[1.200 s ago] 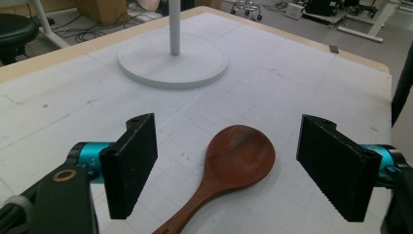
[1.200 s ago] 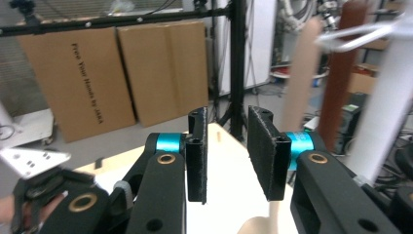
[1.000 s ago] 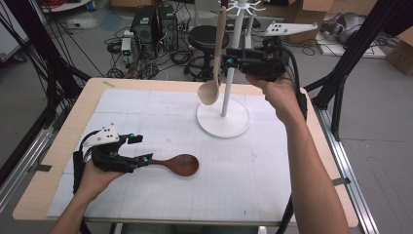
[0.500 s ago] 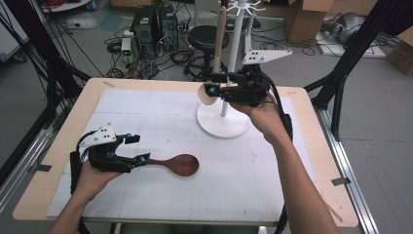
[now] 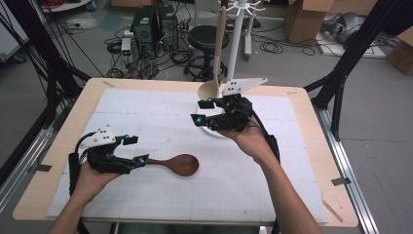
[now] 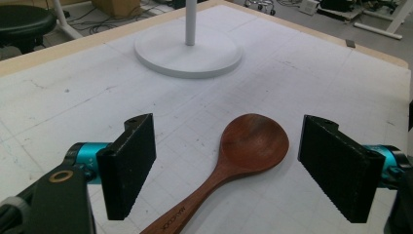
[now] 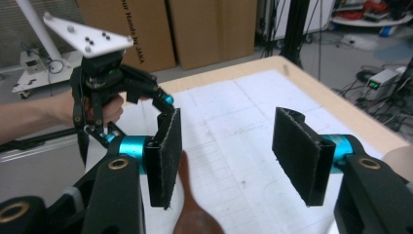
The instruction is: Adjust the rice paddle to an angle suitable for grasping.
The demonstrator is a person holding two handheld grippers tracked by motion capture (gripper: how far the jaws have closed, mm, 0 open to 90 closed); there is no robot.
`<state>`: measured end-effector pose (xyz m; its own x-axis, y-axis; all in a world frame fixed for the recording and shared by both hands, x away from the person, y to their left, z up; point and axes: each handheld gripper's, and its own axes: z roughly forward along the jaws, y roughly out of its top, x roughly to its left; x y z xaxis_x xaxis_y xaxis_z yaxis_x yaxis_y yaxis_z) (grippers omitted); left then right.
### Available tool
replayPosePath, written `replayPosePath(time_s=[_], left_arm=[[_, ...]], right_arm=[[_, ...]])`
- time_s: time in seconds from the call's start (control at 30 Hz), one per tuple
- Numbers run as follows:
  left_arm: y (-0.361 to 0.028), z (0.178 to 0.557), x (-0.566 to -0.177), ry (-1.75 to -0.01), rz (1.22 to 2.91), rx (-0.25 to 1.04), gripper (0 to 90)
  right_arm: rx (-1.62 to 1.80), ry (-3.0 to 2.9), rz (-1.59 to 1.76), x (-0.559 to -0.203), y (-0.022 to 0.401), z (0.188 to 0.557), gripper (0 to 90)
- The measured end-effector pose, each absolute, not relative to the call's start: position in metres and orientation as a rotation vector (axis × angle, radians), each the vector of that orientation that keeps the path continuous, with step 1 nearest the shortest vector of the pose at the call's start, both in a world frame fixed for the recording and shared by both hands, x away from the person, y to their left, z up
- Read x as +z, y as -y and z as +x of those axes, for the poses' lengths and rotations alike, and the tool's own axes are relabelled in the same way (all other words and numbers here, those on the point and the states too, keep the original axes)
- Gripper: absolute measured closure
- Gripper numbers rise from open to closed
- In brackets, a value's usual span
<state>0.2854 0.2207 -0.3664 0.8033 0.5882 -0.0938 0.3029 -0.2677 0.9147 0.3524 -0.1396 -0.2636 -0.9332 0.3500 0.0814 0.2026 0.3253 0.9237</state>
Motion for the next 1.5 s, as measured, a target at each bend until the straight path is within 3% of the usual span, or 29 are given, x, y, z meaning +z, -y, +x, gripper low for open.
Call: replayPosePath(time_s=[1.5], left_arm=[[-0.220, 0.284, -0.369, -0.691, 1.883, 0.326, 20.9]], right_arm=[[1.498, -2.618, 0.518, -0.353, 0.090, 0.347, 36.1]])
